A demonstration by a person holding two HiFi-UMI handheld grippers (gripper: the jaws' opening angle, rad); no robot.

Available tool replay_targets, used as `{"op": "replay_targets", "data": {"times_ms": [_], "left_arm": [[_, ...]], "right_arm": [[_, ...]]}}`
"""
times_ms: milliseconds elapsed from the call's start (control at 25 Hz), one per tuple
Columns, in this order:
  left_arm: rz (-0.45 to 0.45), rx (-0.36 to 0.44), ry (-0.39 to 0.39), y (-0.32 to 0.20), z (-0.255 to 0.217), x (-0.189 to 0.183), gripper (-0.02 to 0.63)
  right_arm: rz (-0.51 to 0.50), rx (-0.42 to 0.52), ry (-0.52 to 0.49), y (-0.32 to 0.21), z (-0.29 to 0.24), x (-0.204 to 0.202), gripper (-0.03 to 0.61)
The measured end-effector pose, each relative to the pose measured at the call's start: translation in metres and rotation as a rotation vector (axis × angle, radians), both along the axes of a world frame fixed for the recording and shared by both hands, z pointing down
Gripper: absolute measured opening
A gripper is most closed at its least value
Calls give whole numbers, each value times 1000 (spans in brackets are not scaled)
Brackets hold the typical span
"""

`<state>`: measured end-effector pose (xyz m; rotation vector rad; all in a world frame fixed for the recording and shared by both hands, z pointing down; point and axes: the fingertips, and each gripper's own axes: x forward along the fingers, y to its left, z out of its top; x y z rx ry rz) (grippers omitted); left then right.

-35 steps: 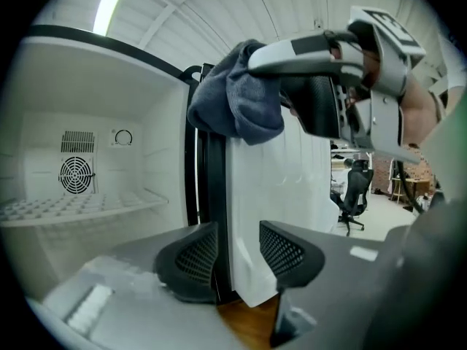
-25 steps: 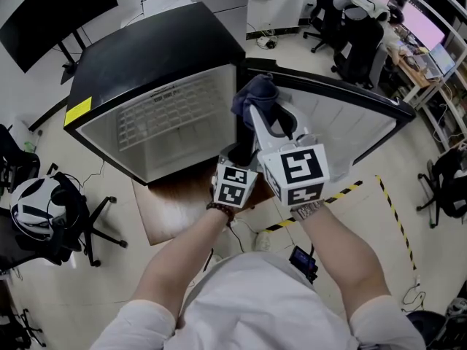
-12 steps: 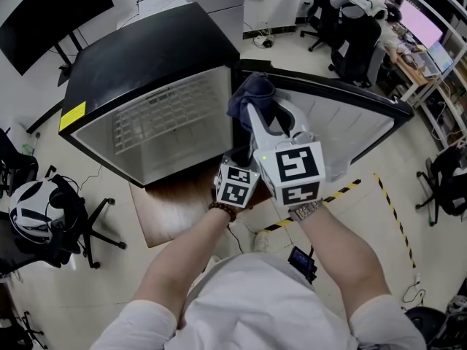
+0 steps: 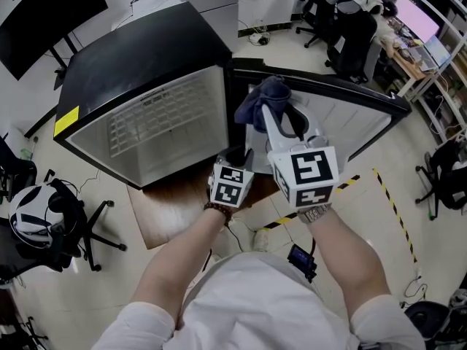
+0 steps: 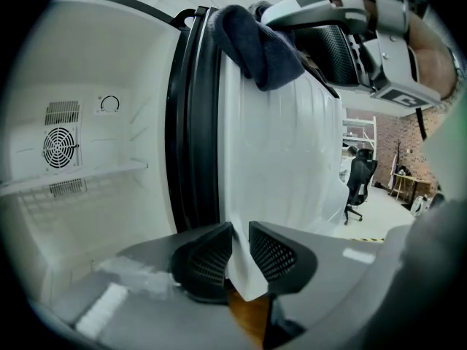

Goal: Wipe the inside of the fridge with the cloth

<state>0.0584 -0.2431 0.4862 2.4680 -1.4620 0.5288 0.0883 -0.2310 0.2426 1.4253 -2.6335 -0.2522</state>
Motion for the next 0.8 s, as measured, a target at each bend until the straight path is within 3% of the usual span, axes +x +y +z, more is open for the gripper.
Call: {"op": "replay_targets", "data": {"times_ms": [320, 800], "left_arm": [[8, 2, 3, -1, 0, -1, 81], [-7, 6, 20, 0, -6, -2, 80]], "right_arm": [[83, -6, 0, -5, 5, 43, 94], [269, -4, 32, -5, 9, 142, 94]]}}
